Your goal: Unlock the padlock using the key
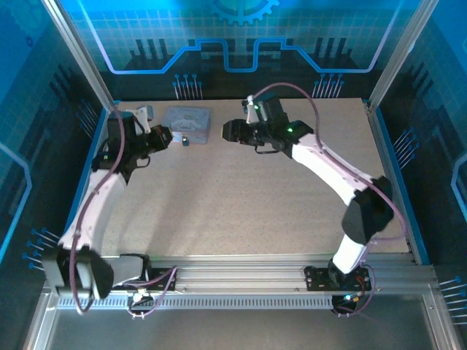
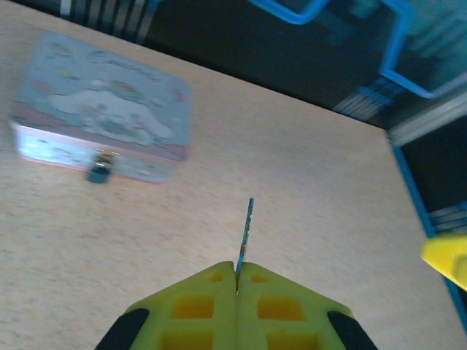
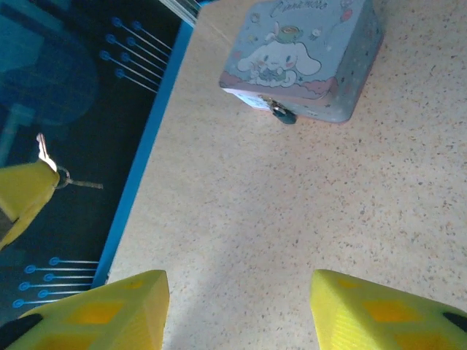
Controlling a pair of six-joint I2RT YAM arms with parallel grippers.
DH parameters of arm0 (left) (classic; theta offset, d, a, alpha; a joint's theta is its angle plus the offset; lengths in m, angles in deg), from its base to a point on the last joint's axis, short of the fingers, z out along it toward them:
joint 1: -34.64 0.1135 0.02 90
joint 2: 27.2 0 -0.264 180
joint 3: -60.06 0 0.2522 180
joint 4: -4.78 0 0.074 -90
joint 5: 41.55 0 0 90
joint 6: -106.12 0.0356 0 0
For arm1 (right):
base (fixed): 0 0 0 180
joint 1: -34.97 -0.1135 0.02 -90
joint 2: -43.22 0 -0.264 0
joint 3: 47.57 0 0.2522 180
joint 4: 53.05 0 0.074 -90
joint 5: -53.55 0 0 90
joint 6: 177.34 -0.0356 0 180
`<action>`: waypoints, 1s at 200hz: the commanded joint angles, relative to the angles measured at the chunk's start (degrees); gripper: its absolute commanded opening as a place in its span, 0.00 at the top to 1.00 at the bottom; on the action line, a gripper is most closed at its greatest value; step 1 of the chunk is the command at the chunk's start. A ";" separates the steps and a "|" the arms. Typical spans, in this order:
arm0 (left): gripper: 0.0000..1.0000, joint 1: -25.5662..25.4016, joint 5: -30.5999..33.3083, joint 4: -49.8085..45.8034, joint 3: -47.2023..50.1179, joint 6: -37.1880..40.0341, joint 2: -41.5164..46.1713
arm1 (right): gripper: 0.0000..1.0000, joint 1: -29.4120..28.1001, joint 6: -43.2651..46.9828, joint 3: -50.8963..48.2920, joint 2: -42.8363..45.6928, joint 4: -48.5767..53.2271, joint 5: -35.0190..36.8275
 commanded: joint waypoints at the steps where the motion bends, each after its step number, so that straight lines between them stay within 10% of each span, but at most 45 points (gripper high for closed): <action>1: 1.00 2.83 4.49 -2.13 -6.40 1.73 -8.80 | 0.45 0.60 -1.12 8.22 -7.97 4.78 0.37; 92: 1.00 6.10 15.22 -16.17 -37.66 5.53 -42.86 | 0.41 2.40 -9.02 54.50 -47.10 19.79 -0.55; 200: 1.00 7.91 9.22 -26.68 -54.65 9.01 -60.21 | 0.29 2.82 -13.56 54.76 -55.36 1.66 -1.01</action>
